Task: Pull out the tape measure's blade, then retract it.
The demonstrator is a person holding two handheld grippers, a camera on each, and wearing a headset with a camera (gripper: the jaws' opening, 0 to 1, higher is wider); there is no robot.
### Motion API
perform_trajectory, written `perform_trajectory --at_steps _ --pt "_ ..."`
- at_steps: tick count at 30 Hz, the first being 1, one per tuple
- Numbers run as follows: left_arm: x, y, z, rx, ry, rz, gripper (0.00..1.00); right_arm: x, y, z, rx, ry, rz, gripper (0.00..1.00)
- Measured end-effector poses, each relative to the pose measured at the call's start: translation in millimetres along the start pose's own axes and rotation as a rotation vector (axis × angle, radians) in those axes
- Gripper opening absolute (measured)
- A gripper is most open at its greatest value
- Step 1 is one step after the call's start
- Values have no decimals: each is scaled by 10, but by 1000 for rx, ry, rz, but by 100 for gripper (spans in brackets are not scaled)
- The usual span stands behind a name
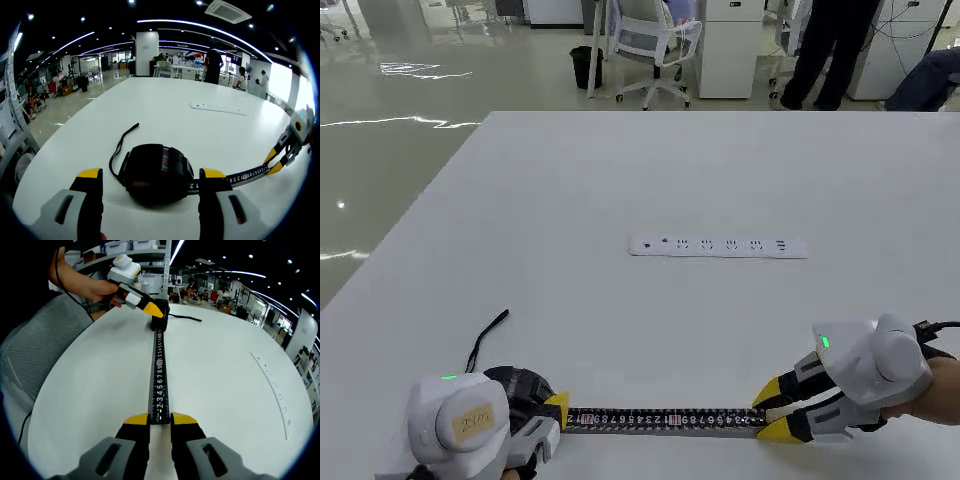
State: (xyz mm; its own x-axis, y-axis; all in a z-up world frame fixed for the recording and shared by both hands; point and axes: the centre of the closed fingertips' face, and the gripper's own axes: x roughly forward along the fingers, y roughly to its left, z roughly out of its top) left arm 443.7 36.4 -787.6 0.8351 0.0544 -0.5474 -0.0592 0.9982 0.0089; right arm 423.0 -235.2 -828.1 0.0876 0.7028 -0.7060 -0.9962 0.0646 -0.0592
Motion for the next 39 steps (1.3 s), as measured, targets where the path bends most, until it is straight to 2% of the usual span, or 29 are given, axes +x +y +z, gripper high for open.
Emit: perform_trajectory --at_steps 22,25,39 --pt "95 -18 -44 -31 19 39 66 2 -3 -4 -6 -4 -1 15" --pt "99 -60 -29 -18 13 26 62 4 -12 -4 -9 -6 -3 15" --pt "100 -53 -45 -8 28 53 59 -2 -22 -14 -8 -4 0 15"
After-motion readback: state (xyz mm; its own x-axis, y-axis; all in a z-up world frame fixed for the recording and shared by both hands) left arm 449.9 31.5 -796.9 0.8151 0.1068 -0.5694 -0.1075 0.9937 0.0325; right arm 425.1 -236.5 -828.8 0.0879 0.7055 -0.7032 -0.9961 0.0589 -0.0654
